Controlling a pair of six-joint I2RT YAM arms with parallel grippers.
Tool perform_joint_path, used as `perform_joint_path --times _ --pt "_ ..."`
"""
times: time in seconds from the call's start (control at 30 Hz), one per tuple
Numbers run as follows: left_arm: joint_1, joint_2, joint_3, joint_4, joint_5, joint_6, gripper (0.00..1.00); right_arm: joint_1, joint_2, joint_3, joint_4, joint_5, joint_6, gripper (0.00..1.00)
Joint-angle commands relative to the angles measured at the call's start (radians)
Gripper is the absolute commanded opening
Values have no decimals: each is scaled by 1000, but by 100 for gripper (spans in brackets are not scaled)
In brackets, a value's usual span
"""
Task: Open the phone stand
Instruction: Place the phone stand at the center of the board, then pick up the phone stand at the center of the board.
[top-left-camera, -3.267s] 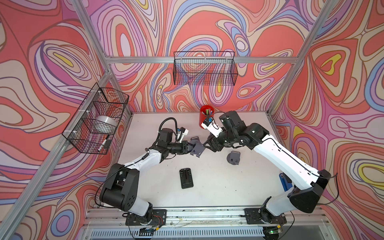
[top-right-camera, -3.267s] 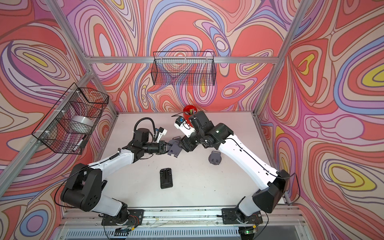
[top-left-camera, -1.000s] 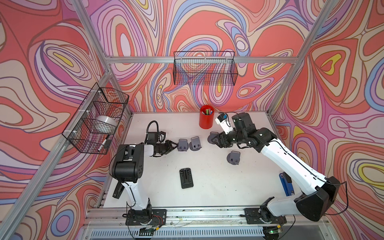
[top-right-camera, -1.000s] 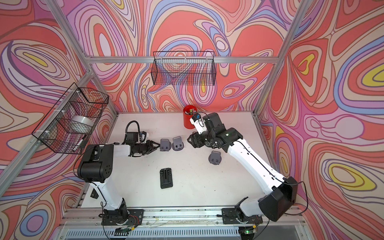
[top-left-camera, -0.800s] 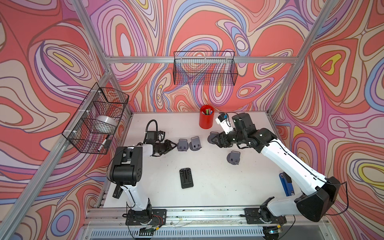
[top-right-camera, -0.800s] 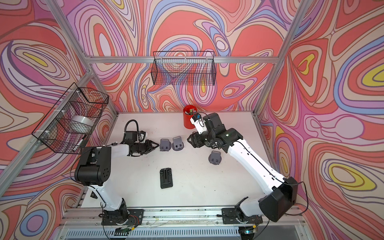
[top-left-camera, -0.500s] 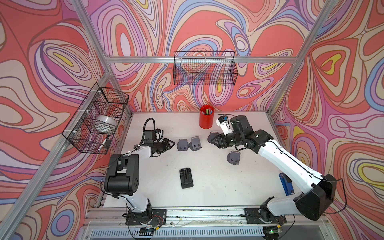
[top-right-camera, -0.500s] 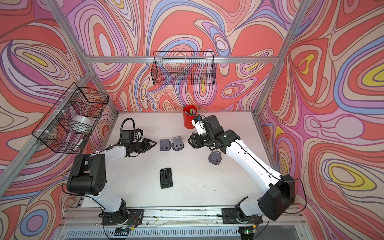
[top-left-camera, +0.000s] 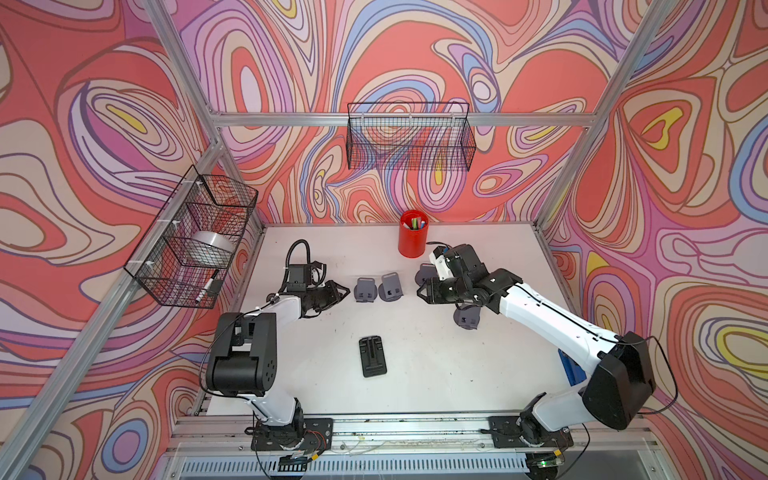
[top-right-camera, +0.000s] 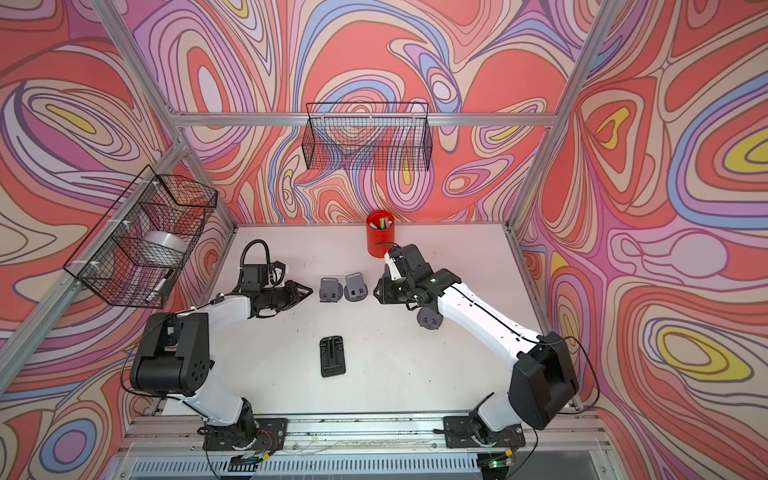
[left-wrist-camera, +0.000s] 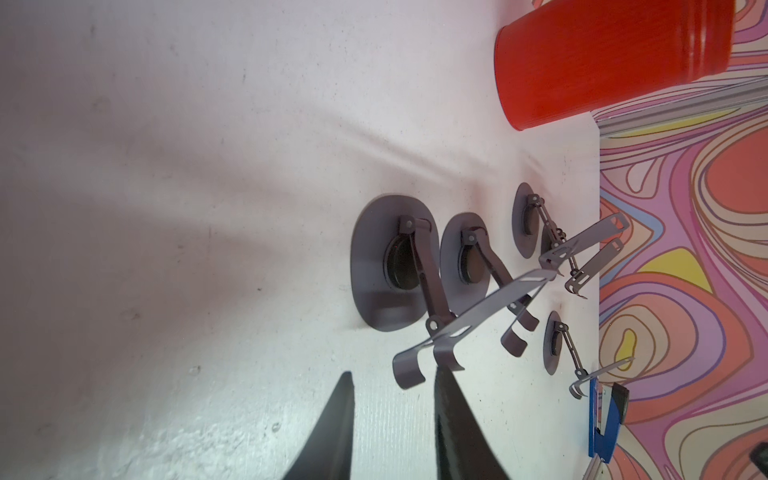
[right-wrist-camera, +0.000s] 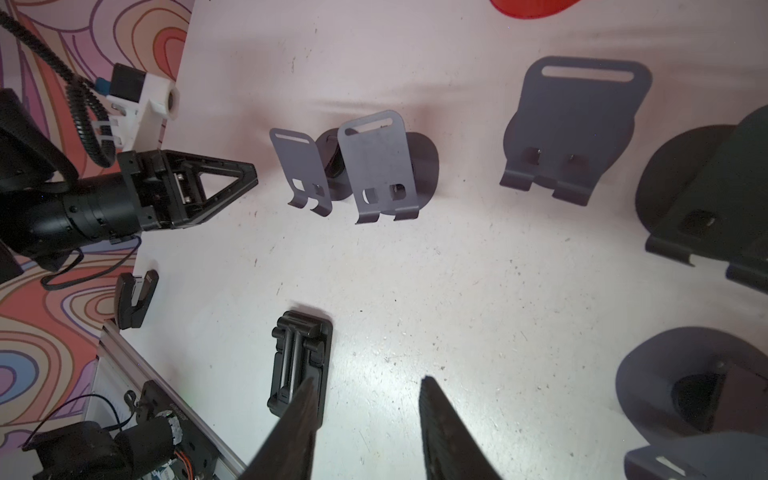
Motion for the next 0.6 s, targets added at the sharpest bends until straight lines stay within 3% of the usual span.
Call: perform_joint_path --times 0.0,0.3,0.57 --pt "-13 -19 21 18 26 0 30 18 20 -8 16 47 79 44" --pt "-41 -36 25 47 42 -20 35 120 75 14 -30 126 193 53" --pt "-42 -320 -59 -145 -57 -42 47 313 208 101 -113 224 360 67"
